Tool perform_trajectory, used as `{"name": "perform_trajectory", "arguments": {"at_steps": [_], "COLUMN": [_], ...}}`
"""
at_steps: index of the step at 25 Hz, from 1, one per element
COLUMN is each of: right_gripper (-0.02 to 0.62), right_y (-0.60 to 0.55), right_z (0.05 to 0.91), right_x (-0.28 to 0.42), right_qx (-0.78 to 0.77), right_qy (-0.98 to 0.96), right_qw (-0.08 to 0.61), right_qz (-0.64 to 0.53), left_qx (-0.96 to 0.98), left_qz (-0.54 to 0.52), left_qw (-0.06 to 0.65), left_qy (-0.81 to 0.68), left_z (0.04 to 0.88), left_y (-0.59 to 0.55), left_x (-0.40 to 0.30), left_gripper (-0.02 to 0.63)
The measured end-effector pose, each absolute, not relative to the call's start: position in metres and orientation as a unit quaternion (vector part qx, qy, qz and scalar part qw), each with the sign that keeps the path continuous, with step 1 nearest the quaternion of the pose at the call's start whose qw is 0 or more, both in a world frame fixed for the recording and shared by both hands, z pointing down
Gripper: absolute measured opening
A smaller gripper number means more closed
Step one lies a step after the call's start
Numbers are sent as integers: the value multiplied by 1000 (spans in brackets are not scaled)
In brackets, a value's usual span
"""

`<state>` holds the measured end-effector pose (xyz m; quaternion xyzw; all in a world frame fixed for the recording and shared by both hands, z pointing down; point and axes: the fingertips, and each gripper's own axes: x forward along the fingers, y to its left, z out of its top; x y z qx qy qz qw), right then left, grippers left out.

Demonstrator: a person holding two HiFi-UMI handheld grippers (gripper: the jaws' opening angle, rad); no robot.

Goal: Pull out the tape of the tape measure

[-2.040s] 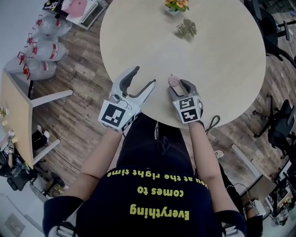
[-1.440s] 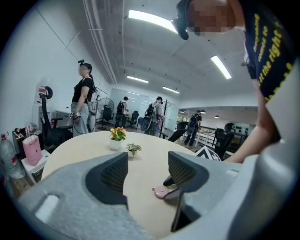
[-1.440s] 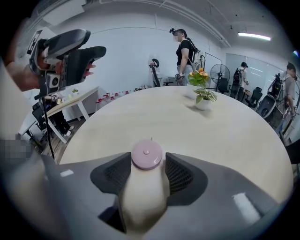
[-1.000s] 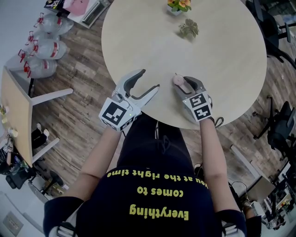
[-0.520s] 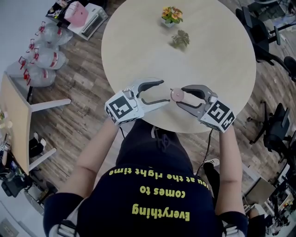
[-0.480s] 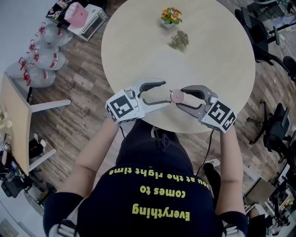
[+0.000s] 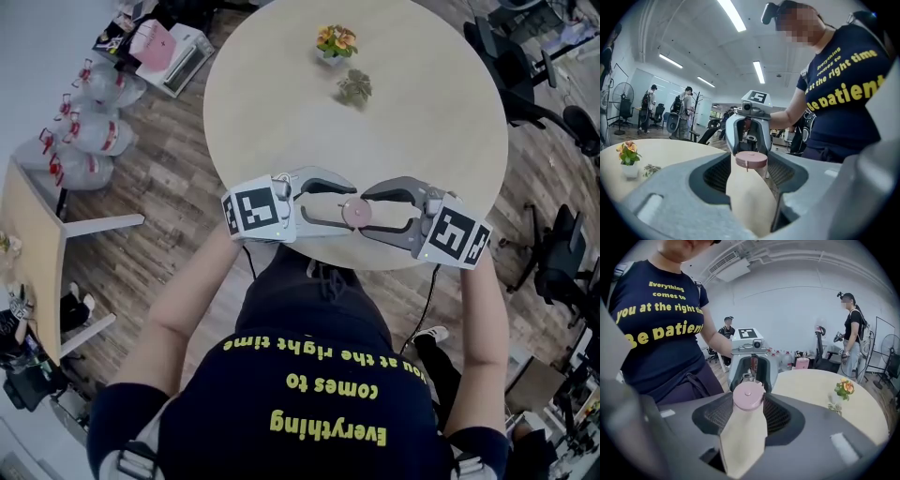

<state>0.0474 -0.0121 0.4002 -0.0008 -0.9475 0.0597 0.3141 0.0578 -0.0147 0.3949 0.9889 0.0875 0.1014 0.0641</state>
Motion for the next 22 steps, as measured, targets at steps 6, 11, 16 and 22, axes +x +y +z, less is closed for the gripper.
{"name": "perform_trajectory", "arguments": {"at_steps": [6, 11, 16, 22], "right_gripper": [215, 216, 218, 215], "right_y": [-7, -8, -11, -22], "right_z": [398, 395, 388, 385], "right_x": [46, 41, 40, 45], "right_qx": [-6, 2, 21, 65], "right_qy": [-946, -950, -953, -949], "right_qw": [321, 308, 298, 309], "right_qz": [49, 48, 40, -16], "left_qx": [989, 991, 993, 989], "left_qz": [103, 93, 88, 94], "left_qw": [60, 54, 51, 116], "left_qy": [91, 80, 66, 16], "left_z": [395, 391, 385, 386], "left_y": [-8, -8, -12, -35], "left_x": [58, 54, 50, 48], "left_gripper": [225, 222, 219, 218]}}
